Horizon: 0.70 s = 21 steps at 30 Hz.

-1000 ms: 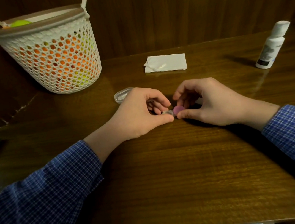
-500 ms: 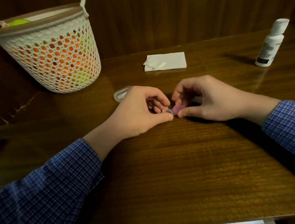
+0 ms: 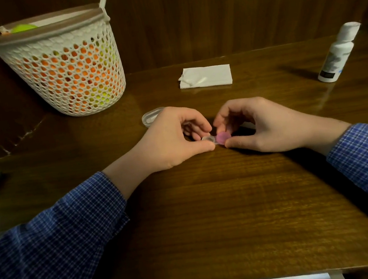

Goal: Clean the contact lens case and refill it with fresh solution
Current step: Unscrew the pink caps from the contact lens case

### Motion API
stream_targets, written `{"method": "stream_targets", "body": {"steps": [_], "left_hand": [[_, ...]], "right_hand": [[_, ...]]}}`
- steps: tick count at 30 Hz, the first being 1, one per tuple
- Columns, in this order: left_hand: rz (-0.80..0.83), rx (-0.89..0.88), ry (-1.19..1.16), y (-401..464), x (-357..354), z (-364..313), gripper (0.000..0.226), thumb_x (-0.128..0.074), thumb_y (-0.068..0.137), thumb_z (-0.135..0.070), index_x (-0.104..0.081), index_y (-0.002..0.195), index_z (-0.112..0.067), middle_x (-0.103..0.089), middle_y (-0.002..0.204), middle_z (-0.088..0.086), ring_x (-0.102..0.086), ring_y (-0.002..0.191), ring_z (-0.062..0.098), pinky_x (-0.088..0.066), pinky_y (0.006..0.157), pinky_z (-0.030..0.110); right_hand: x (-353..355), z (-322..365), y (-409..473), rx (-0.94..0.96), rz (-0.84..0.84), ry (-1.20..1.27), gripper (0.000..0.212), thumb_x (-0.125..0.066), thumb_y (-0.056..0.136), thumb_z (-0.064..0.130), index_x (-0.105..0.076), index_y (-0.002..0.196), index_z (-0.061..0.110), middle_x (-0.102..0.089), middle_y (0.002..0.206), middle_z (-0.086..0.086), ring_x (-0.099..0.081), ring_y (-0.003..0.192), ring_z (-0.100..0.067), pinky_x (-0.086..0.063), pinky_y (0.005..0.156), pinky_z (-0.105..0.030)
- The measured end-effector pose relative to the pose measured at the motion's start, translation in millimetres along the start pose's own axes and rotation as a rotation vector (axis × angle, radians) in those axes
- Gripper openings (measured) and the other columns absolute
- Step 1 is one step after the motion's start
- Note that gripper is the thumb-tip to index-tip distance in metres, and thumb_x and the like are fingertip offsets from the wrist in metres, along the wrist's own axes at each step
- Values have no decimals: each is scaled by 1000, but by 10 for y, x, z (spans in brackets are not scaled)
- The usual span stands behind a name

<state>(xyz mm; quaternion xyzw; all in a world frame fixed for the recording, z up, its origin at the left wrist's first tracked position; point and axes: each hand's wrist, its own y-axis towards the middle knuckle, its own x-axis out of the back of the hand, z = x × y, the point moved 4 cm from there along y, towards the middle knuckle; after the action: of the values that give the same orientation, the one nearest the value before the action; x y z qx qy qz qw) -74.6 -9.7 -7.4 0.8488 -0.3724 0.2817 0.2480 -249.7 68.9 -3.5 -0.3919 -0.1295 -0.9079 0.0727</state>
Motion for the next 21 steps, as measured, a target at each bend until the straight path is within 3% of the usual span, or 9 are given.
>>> {"method": "stream_targets", "body": {"steps": [5, 11, 17, 21], "left_hand": [[-8, -2, 9, 2, 0, 4, 28, -90, 75, -20, -77, 100, -22, -77, 86, -7, -75, 80, 9, -63, 78, 32], [-2, 3, 0, 4, 1, 7, 30, -90, 76, -20, -76, 102, -22, -77, 87, -7, -75, 80, 9, -63, 80, 32], [0, 4, 2, 4, -1, 5, 30, -90, 75, -20, -76, 102, -22, -77, 87, -8, -74, 80, 7, -64, 79, 32], [6, 5, -1, 9, -1, 7, 31, -90, 76, -20, -76, 103, -21, -77, 89, -7, -75, 81, 7, -64, 79, 33]], "right_hand": [[-7, 7, -18, -47, -100, -115, 56, -76, 70, 59, -65, 114, 27, -69, 97, 14, -65, 90, -2, -57, 77, -26], [12, -11, -29, -34, -74, -49, 42, -81, 79, 37, -63, 115, 27, -72, 94, 9, -70, 90, -6, -60, 82, -29], [-23, 1, -24, -34, -123, -88, 52, -79, 74, 51, -64, 117, 26, -71, 95, 12, -69, 91, -3, -59, 79, -28], [-31, 5, -14, -3, -128, -64, 45, -81, 79, 38, -63, 118, 25, -73, 97, 13, -70, 92, -3, -59, 83, -27]]}}
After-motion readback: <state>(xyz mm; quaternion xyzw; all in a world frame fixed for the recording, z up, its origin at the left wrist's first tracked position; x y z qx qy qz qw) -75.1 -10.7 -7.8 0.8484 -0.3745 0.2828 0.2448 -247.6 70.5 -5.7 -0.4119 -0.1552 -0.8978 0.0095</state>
